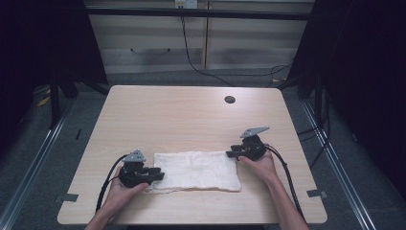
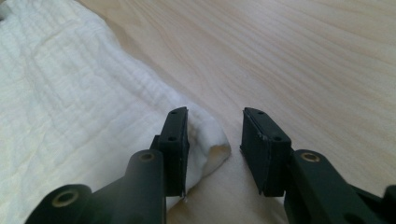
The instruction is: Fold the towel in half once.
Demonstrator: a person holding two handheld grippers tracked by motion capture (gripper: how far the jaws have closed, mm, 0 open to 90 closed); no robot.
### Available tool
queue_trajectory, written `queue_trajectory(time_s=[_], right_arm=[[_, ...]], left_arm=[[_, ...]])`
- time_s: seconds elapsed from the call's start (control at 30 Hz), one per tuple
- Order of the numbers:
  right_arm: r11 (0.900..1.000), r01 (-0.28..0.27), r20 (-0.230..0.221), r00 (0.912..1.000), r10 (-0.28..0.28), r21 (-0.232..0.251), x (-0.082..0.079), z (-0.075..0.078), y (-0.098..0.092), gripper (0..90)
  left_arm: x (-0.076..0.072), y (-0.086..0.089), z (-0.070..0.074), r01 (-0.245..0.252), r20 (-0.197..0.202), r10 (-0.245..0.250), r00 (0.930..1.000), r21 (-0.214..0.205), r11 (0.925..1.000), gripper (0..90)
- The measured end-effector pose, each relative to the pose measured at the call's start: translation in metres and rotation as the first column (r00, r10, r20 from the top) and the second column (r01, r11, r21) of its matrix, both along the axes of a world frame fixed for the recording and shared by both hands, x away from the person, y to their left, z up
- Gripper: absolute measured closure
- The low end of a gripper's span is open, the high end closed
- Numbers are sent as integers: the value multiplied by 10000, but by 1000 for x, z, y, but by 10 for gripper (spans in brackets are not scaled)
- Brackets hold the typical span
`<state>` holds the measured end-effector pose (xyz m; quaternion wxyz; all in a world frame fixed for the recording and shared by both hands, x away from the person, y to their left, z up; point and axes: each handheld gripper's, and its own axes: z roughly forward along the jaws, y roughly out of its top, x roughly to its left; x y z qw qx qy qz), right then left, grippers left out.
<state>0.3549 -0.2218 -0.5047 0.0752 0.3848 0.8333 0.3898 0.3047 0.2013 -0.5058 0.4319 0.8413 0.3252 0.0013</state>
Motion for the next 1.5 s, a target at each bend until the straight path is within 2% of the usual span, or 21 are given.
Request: queue_trajectory(time_s=[0.13,0.23,0.33,0.4,0.5,0.57,0.63,0.67,0.73,0.8,0.83,0.87,1.0,1.07,1.13,1.17,1.2,1.3,1.33,1.4,1.5], right_arm=[[9996,-267,159,9995,268,-51,-1,-1,4,694],[9998,-190,174,9997,191,-55,-2,-2,6,764],[9993,-320,195,9993,324,-177,-4,-1,7,837],[9993,-323,131,9994,325,-176,-5,-1,7,848],[9994,-328,75,9994,329,-126,-6,-1,7,859],[9997,-245,77,9997,245,-21,-6,-2,7,864],[9997,-217,30,9998,216,99,-6,-3,5,866],[9996,-221,13,9998,221,194,-6,-3,4,865],[9996,-223,27,9997,222,187,-6,-3,4,866],[9997,-179,35,9998,179,141,-6,-3,5,865],[9997,-179,71,9998,178,145,-6,-3,5,865],[9997,-172,71,9998,171,155,-7,-3,5,865],[9995,-148,66,9999,146,295,-6,-4,4,864],[9994,-111,46,9999,110,336,-5,-5,4,865],[9992,-115,60,9999,112,392,-4,-5,4,864],[9991,-104,55,9999,102,408,-4,-5,4,865],[9991,-82,44,10000,80,423,-3,-6,4,865],[9992,-43,28,10000,42,408,-4,-5,5,864],[9992,-46,34,10000,45,400,-4,-5,5,864],[9991,-45,34,10000,43,416,-3,-6,4,864],[9991,36,-46,10000,-34,431,-4,-5,5,864]], left_arm=[[0,0,0,12,-22,-12,10000,-5,10000,653],[-1,0,0,-20,-90,19,10000,-58,10000,641],[-2,-2,1,13,-36,-13,10000,-56,10000,567],[-2,-3,2,32,-56,-32,10000,26,10000,548],[-1,-4,6,-119,-275,114,9996,-177,9998,491],[-1,-2,13,-312,24,313,9995,-258,9992,468],[4,1,19,-382,-38,380,9993,-613,9974,441],[9,3,21,-347,-58,344,9994,-585,9977,435],[17,7,25,-498,-3,500,9988,-882,9949,422],[27,13,27,-652,-184,635,9978,-1106,9917,432],[31,15,29,-856,-288,827,9962,-1202,9891,437],[35,19,29,-1101,-343,1061,9938,-1512,9824,450],[53,25,31,-1372,-331,1334,9905,-1816,9737,459],[62,25,27,-1611,-452,1561,9867,-1468,9760,436],[70,24,20,-1982,-571,1916,9798,-1546,9679,443],[73,21,16,-2047,-531,1989,9786,-1468,9678,461],[74,20,13,-2042,-510,1989,9787,-1370,9693,488],[80,14,7,-1727,-547,1688,9841,-774,9819,504],[82,14,6,-1739,-497,1708,9840,-662,9825,507],[82,14,5,-1580,-605,1540,9862,-686,9851,520],[79,15,2,-1289,-496,1262,9908,-552,9901,546]])
